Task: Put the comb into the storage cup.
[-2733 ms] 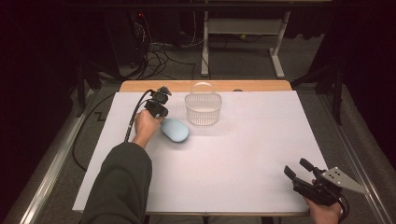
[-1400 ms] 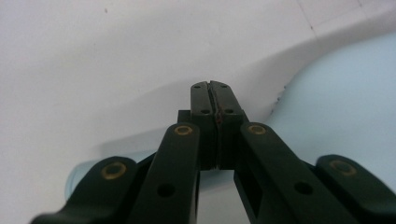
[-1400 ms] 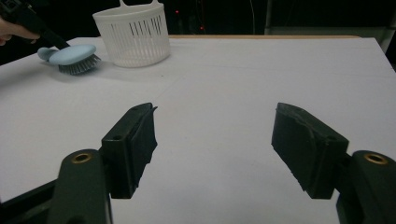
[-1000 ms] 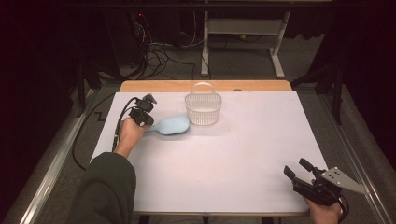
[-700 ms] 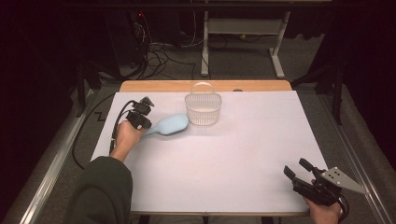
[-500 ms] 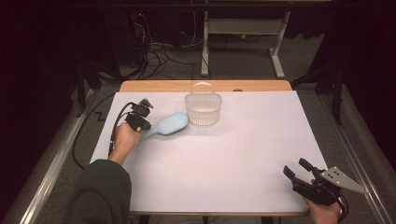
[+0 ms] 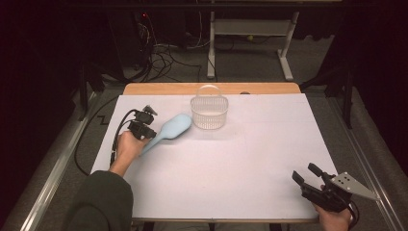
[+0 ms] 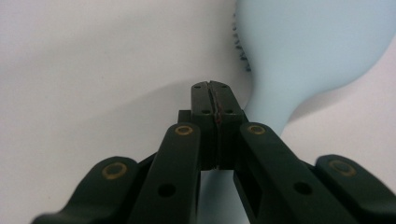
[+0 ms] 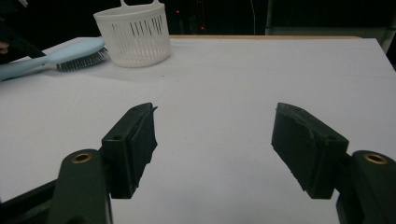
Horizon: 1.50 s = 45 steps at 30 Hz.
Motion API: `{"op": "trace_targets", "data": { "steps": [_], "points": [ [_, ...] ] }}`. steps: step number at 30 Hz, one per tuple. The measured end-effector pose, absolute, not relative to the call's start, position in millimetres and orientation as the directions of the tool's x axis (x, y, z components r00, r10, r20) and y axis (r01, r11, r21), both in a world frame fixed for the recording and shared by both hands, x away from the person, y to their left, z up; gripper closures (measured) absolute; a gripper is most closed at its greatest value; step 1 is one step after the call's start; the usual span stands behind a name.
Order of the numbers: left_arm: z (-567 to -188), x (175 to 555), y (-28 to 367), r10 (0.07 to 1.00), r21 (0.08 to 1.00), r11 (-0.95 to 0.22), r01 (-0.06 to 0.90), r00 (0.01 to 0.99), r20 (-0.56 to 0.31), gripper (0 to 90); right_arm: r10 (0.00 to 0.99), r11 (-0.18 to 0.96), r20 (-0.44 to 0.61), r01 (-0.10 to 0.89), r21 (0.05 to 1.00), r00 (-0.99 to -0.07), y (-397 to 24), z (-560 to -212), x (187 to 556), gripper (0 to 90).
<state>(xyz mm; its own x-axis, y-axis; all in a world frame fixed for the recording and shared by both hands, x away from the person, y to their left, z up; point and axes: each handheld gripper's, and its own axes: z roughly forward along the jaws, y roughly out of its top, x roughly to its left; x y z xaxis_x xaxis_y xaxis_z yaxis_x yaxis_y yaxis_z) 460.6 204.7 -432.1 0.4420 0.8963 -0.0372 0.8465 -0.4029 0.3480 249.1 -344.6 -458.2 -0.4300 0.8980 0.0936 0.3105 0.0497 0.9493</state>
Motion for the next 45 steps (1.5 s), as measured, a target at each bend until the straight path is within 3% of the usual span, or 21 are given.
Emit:
{"op": "trace_targets", "data": {
  "steps": [25,34,41,45],
  "points": [
    [-431.3,441.4,203.4,0.889,0.372,-0.391,0.842,0.45,-0.087,87.3,0.893,0.056,0.087,0.303,0.951,-0.441,-343.6,-457.6,248.3,31.1],
    [-416.7,431.5,208.0,0.883,0.435,-0.381,0.816,0.461,-0.092,72.2,0.892,0.057,0.089,0.304,0.951,-0.443,-343.1,-457.6,248.4,31.1],
    [-413.2,426.2,200.6,0.865,0.449,-0.4,0.799,0.49,-0.102,54.9,0.893,0.058,0.088,0.305,0.951,-0.442,-343.1,-457.6,248.5,31.1],
    [-416.5,425.3,192.8,0.855,0.436,-0.432,0.79,0.512,-0.08,53.5,0.892,0.057,0.089,0.305,0.951,-0.444,-343.1,-457.6,248.4,31.0]
  ]
}}
